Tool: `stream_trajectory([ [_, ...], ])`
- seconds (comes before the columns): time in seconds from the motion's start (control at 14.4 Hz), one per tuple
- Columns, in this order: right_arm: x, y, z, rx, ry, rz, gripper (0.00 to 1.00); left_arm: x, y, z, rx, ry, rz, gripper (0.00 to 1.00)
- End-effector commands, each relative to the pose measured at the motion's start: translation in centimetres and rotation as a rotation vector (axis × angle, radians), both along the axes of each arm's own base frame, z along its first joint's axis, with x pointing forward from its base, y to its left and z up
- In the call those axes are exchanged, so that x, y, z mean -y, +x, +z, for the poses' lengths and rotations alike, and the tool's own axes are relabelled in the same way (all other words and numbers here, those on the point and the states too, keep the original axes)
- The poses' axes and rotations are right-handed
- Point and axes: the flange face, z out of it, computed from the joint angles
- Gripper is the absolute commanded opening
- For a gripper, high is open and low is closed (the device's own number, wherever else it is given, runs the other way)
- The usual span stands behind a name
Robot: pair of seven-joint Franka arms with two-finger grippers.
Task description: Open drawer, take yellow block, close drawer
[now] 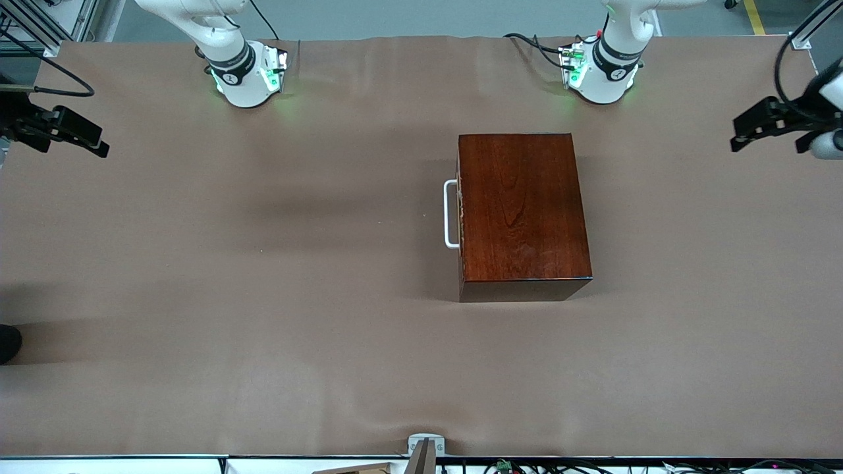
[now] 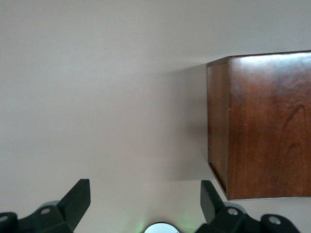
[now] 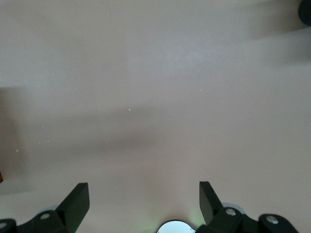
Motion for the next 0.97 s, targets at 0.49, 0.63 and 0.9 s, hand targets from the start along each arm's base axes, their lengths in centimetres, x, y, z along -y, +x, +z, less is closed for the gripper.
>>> stream_trajectory([
  [0.49, 0.0, 0.1, 0.4, 0.003, 0.007, -0.013, 1.00, 14.2, 0.1, -3.3, -0.041, 0.013, 0.025, 1.00],
  [0.63, 0.1, 0.1, 0.4, 0.002, 0.007, -0.016, 1.00, 17.5, 0.7, -4.4, -0.046, -0.002, 0.063, 1.00],
  [0.9, 0.0, 0.1, 0.4, 0.003, 0.007, -0.015, 1.00, 27.8, 0.8, -8.8, -0.033, -0.048, 0.128, 1.00],
])
